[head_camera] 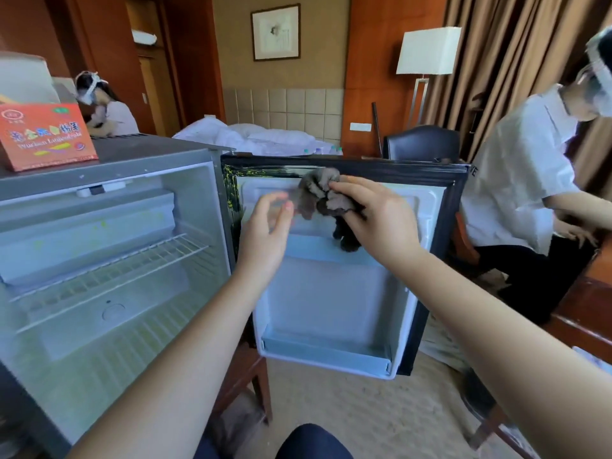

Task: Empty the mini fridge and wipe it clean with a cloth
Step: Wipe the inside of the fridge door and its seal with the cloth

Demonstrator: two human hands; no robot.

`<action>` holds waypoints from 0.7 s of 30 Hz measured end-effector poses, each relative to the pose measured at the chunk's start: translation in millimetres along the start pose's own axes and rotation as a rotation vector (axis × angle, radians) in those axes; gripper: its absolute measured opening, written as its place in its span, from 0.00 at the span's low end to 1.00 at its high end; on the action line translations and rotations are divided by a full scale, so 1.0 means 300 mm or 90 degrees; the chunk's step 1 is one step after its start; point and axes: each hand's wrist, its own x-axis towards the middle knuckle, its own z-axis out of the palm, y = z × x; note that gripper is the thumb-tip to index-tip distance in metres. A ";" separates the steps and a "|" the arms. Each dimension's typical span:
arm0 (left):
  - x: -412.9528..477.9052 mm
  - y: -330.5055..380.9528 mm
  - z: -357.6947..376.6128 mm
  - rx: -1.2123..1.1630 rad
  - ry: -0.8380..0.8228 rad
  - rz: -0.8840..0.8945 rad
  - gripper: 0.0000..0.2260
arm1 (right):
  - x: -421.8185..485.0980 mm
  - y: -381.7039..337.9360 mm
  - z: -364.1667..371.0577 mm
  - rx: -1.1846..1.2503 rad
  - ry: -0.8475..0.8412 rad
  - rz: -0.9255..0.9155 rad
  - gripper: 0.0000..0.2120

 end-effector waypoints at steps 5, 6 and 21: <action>-0.018 0.087 -0.004 -0.037 -0.107 -0.084 0.09 | -0.056 -0.025 0.048 -0.016 -0.085 -0.032 0.24; -0.012 0.080 -0.007 0.001 -0.097 -0.078 0.10 | -0.060 -0.019 0.051 -0.006 -0.118 -0.018 0.28; 0.188 0.190 0.107 0.380 -0.049 0.339 0.16 | -0.091 0.036 0.116 -0.082 -0.058 0.224 0.19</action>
